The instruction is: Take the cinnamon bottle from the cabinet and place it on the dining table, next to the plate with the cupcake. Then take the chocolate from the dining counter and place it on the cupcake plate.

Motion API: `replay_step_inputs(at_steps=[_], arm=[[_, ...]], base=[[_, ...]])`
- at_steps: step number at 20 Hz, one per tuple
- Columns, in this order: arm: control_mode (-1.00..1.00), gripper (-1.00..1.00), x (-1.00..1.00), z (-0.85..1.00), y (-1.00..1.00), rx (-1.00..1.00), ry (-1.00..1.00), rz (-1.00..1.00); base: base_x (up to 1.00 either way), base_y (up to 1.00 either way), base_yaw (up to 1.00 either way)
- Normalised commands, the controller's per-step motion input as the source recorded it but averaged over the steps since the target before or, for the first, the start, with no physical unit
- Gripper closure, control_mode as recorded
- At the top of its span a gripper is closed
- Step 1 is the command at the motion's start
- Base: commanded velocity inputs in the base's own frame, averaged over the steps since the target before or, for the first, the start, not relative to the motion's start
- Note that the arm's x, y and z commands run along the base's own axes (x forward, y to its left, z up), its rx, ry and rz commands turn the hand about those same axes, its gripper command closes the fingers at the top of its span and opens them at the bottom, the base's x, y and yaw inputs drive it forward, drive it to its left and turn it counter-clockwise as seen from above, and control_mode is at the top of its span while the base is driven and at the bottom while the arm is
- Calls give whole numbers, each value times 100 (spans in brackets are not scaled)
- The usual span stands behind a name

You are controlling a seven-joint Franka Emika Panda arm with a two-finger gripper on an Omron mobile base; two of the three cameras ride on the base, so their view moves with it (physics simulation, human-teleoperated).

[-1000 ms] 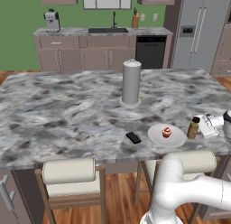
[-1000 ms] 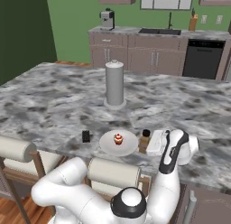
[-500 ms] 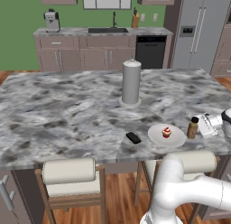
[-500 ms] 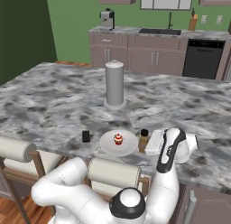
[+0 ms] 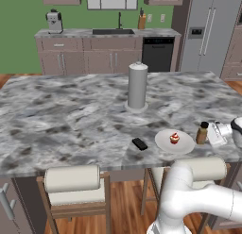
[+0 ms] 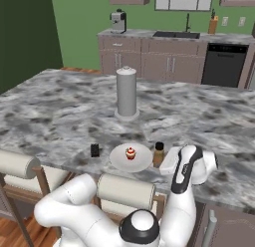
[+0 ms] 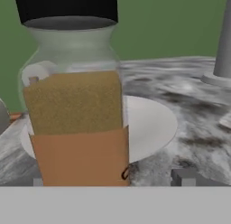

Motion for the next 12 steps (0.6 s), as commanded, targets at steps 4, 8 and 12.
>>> replay_step_inputs(at_steps=[4, 8, 12], arm=[[-100, -100, 0, -7, -21, 0, 0, 0], [-100, -100, -3, 0, -29, 0, 0, 0], [-100, -100, -10, 0, -27, 0, 0, 0]], base=[[0, 0, 0], [0, 0, 0], [0, 0, 0]])
